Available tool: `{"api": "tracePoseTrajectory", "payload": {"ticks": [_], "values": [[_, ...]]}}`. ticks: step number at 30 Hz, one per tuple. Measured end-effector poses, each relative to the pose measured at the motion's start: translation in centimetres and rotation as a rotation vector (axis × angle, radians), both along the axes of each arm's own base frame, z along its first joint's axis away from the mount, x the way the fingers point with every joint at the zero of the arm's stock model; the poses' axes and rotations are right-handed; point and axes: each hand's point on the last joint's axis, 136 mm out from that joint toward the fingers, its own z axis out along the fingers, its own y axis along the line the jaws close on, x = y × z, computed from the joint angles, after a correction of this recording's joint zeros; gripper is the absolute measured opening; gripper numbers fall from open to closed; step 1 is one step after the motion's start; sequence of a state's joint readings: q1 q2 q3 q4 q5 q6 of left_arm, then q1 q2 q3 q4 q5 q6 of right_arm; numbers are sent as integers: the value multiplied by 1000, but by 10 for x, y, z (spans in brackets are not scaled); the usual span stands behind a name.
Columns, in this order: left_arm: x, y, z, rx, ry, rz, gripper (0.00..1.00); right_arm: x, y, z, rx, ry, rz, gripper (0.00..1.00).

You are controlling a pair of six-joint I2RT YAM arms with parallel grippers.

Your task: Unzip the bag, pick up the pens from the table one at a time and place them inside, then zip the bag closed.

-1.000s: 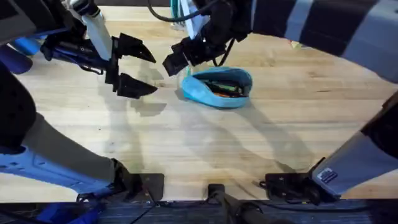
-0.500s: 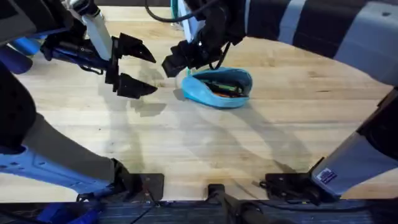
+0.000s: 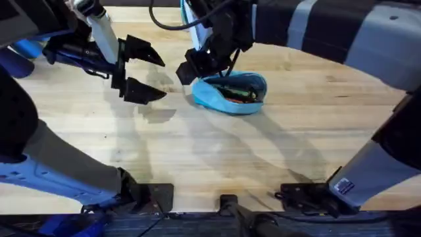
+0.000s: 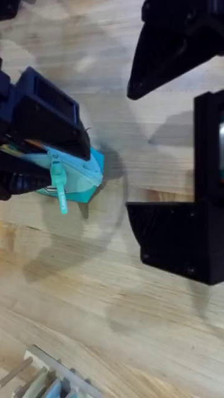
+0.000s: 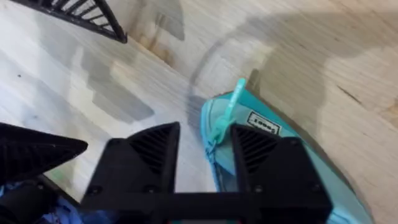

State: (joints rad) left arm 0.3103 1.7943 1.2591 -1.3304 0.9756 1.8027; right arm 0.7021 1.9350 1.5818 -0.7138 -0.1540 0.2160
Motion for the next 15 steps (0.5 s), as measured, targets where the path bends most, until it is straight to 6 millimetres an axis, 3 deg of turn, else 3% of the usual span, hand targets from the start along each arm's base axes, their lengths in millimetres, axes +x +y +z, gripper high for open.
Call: {"api": "tracePoseTrajectory", "payload": {"ticks": [2, 5, 15], "values": [[0, 0, 0, 0, 0, 0, 993, 0, 0, 0, 1, 0, -1, 365], [0, 0, 0, 0, 0, 0, 993, 1, 0, 0, 1, 1, -6, 71], [0, 0, 0, 0, 0, 0, 994, 2, 1, 1, 4, -6, -6, 31]]}}
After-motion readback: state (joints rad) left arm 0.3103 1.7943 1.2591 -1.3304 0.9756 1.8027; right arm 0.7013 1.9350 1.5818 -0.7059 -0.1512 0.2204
